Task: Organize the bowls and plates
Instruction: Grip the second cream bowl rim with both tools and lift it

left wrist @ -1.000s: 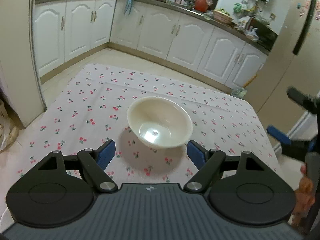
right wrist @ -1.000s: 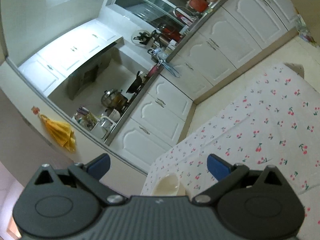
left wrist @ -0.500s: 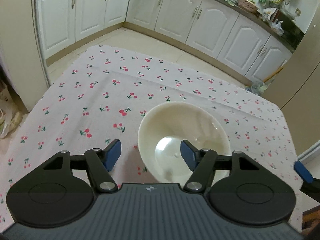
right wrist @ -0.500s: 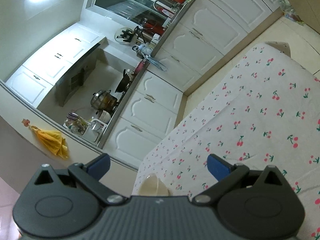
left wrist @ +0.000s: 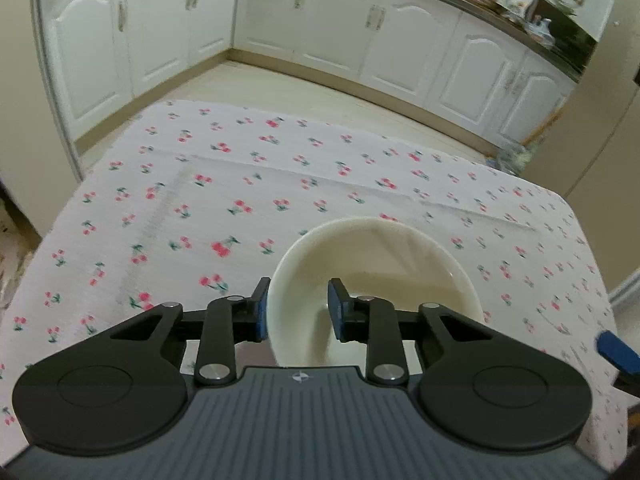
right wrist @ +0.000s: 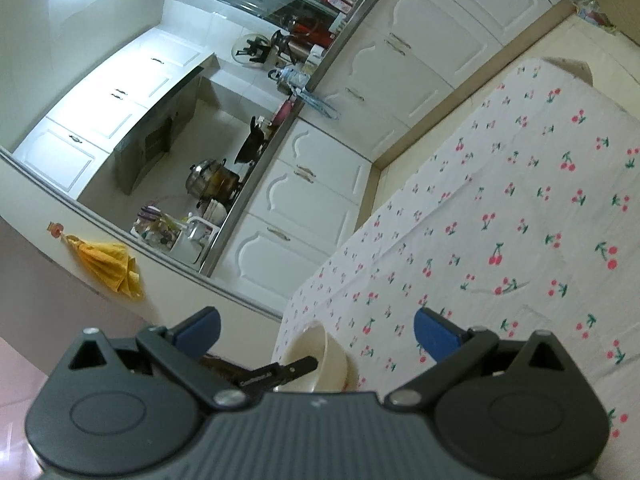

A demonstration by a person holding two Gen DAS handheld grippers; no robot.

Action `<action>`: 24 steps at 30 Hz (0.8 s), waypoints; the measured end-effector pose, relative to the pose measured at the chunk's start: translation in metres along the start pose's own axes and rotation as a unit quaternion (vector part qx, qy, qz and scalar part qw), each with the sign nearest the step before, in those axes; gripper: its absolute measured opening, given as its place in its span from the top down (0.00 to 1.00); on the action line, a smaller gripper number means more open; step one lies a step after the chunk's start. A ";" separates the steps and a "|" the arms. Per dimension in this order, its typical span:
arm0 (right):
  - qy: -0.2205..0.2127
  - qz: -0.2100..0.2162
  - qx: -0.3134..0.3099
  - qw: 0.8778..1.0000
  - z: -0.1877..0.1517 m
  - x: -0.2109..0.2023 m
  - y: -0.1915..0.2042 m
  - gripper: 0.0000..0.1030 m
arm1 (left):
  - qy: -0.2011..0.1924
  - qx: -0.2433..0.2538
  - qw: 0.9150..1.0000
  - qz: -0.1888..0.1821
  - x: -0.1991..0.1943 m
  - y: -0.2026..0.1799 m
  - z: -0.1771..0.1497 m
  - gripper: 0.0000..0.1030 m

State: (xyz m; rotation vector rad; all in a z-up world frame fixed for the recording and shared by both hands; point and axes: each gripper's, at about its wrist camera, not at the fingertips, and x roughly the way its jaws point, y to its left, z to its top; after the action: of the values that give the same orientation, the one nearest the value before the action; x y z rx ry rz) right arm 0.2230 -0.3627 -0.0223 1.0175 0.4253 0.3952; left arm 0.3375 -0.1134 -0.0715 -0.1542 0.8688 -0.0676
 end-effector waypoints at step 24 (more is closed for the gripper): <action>0.050 -0.008 0.024 0.998 -0.007 0.017 -0.009 0.01 | -0.010 0.071 0.994 -0.081 -0.023 -0.048 -0.017 0.67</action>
State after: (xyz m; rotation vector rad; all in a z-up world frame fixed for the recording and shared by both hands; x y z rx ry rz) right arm 0.2349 -0.3530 -0.0356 1.0428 0.5351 0.4237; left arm 0.3102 -0.1594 -0.0572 -0.0918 0.8267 -0.2779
